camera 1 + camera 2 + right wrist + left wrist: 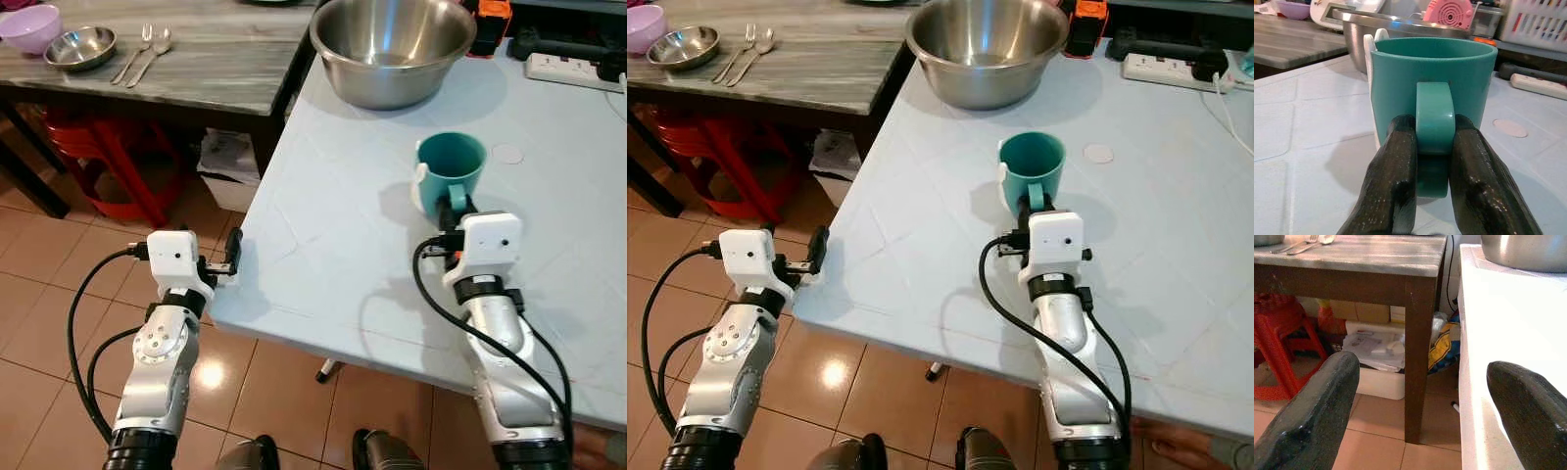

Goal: Setting the table

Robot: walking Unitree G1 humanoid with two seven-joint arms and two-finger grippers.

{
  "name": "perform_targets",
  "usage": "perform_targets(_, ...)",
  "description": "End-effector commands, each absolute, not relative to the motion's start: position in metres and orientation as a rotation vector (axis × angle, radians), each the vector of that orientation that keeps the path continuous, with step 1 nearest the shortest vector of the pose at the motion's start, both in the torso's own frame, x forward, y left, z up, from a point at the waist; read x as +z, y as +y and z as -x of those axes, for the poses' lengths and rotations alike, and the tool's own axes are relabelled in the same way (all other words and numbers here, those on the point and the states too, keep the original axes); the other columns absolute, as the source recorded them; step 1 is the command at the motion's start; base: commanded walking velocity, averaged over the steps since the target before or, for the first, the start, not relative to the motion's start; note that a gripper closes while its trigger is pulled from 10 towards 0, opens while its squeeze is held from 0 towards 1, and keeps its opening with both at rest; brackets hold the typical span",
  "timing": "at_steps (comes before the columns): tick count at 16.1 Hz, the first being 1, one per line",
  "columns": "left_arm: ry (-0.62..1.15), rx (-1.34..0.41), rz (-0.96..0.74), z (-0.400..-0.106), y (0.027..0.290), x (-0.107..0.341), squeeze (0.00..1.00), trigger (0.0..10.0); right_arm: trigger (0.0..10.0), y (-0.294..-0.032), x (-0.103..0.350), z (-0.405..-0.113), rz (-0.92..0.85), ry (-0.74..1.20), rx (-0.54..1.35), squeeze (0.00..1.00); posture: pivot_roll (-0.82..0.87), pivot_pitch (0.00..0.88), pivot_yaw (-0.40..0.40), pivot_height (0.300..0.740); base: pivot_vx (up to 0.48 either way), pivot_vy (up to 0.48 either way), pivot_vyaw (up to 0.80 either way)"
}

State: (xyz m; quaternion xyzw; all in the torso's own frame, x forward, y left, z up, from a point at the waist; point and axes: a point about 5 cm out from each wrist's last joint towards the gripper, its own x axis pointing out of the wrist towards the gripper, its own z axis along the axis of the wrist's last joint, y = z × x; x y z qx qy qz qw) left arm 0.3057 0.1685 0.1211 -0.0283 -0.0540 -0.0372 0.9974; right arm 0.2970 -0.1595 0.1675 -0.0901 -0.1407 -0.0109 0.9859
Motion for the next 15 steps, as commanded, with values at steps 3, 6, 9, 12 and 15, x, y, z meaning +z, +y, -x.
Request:
perform_targets(3, -0.146, -0.054, 0.041, -0.310, 0.176, 0.128, 0.00, 10.0, 10.0, -0.159, 0.175, -0.297, 0.185, -0.310, -0.041, 0.00, -0.13, 0.128, 0.059, 0.740, 0.000, 0.000, -0.16)
perform_targets(6, -0.162, -0.054, 0.041, -0.310, 0.177, 0.132, 0.00, 10.0, 10.0, -0.160, 0.175, -0.295, 0.195, -0.314, -0.045, 0.00, -0.14, 0.131, 0.060, 0.740, 0.000, 0.334, -0.59)
perform_targets(9, -0.154, -0.057, 0.061, -0.311, 0.177, 0.130, 0.00, 10.0, 10.0, -0.162, 0.173, -0.292, 0.199, -0.304, -0.050, 0.00, -0.14, 0.135, 0.060, 0.740, 0.000, 0.402, -0.74)
perform_targets(12, -0.156, -0.066, 0.071, -0.312, 0.175, 0.131, 0.00, 10.0, 10.0, -0.161, 0.173, -0.292, 0.198, -0.304, -0.052, 0.00, -0.14, 0.140, 0.060, 0.740, 0.000, 0.423, -0.73)
perform_targets(15, -0.159, -0.072, 0.069, -0.313, 0.176, 0.133, 0.00, 10.0, 10.0, -0.161, 0.173, -0.292, 0.196, -0.304, -0.052, 0.00, -0.14, 0.144, 0.064, 0.740, 0.000, 0.436, -0.19)
